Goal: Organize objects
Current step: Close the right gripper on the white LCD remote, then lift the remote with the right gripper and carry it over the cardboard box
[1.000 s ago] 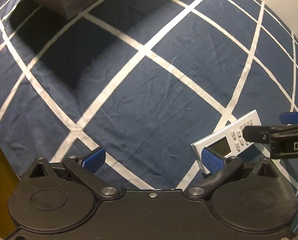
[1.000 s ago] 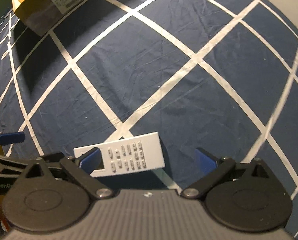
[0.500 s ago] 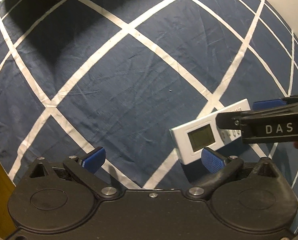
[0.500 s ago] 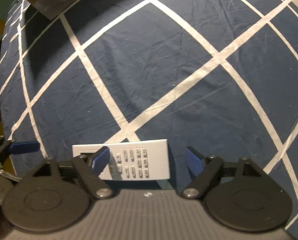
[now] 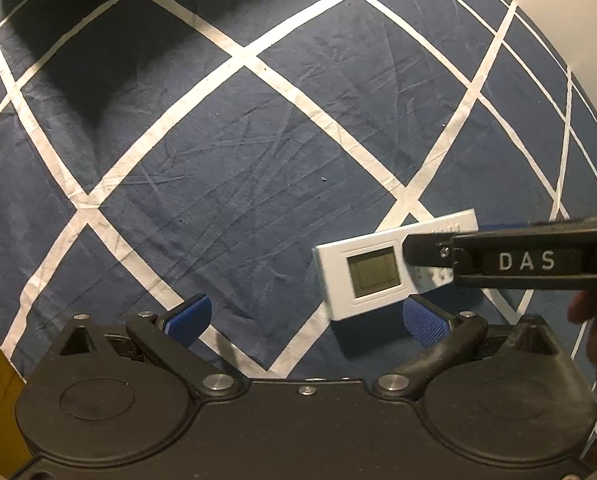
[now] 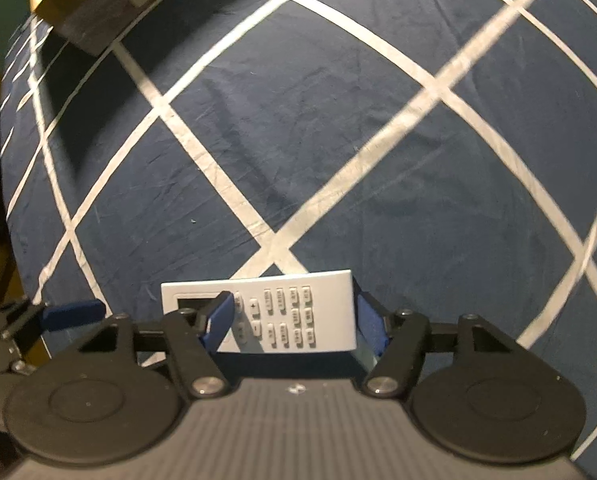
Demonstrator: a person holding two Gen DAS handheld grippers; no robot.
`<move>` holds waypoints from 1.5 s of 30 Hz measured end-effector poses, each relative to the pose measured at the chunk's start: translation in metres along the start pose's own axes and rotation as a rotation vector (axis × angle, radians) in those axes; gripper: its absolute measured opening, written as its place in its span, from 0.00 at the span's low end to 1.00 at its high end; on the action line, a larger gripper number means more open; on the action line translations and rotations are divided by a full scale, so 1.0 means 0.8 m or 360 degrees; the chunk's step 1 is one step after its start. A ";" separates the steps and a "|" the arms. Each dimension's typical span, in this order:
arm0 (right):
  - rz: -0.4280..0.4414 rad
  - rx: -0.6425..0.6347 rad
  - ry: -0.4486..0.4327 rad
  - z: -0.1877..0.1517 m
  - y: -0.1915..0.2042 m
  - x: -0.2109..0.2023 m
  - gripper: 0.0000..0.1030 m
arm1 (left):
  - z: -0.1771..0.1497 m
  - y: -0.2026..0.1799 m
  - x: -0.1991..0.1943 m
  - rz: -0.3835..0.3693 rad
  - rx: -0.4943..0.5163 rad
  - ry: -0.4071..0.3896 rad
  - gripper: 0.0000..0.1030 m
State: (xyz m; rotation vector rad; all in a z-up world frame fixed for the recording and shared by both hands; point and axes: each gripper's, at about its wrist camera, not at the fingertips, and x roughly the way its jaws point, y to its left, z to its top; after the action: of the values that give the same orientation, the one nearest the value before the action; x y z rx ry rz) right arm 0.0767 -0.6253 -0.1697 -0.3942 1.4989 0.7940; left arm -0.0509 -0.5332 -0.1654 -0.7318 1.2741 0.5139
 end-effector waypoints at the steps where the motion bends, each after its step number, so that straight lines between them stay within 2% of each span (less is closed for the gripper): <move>1: -0.0006 0.0034 0.0004 -0.002 0.001 0.000 0.64 | 0.002 0.000 0.001 -0.0008 -0.0003 0.0002 1.00; 7: -0.0013 0.0166 -0.0004 -0.016 0.011 0.003 0.64 | 0.006 -0.002 0.009 -0.0055 -0.0011 0.0021 1.00; 10: -0.0013 0.0166 -0.0008 -0.017 0.011 0.004 0.64 | 0.007 -0.006 0.016 -0.0080 -0.0016 0.0062 1.00; 19: -0.0005 0.0131 -0.0006 -0.015 0.013 0.005 0.64 | 0.013 -0.015 0.023 -0.0090 -0.0013 0.0074 0.99; 24: 0.0010 0.0114 -0.0002 -0.013 0.011 0.005 0.64 | 0.016 -0.021 0.023 -0.0090 0.0004 0.0079 0.94; 29: 0.0032 0.0126 -0.0008 -0.013 0.007 0.005 0.64 | 0.017 -0.024 0.019 -0.0103 0.0027 0.0075 0.84; 31: 0.0038 0.0126 -0.0015 -0.013 0.007 0.005 0.64 | 0.019 -0.025 0.018 -0.0113 0.0032 0.0078 0.74; 37: 0.0016 0.0129 -0.0032 -0.013 0.008 0.002 0.64 | 0.022 -0.028 0.016 -0.0112 0.0055 0.0088 0.70; 45: 0.0026 0.0154 -0.0094 -0.010 0.015 -0.015 0.64 | 0.029 -0.026 -0.004 -0.0100 0.0104 0.0044 0.70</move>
State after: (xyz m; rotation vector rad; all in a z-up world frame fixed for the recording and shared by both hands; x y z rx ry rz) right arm 0.0637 -0.6249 -0.1559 -0.2843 1.4809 0.7368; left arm -0.0211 -0.5301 -0.1550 -0.7238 1.2838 0.4103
